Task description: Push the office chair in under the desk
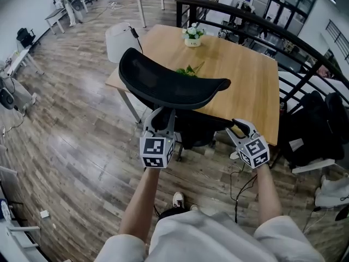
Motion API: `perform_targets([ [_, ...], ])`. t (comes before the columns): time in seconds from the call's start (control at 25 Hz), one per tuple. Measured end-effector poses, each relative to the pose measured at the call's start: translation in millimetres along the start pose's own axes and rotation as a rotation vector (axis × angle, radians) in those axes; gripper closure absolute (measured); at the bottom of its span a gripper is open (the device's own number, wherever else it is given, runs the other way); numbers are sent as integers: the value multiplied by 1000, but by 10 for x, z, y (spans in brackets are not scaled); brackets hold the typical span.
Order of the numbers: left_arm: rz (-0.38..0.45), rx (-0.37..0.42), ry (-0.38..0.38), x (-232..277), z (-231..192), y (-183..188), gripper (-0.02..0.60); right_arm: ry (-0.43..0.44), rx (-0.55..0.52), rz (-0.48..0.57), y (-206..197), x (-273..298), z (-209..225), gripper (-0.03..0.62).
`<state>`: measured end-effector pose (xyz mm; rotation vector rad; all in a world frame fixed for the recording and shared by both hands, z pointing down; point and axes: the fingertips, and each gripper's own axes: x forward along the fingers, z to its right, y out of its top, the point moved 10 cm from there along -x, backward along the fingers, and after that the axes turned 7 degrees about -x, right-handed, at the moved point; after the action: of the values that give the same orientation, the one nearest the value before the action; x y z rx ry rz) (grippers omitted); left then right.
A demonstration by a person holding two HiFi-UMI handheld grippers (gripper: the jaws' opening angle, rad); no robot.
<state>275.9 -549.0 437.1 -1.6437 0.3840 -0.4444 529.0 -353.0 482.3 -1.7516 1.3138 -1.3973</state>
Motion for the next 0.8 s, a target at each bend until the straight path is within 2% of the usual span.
perform_targets([
  [0.16, -9, -3, -47, 74, 65, 13, 485, -62, 0, -11, -49, -31, 89, 444],
  [0.44, -6, -13, -34, 73, 68, 9, 486, -118, 19, -26, -45, -28, 44, 441],
  [0.64, 4, 25, -15, 47, 79, 12, 475, -172, 94, -113, 78, -57, 19, 444],
  [0.8, -2, 61, -8, -101, 131, -1, 440, -197, 166, -78, 170, -228, -90, 444],
])
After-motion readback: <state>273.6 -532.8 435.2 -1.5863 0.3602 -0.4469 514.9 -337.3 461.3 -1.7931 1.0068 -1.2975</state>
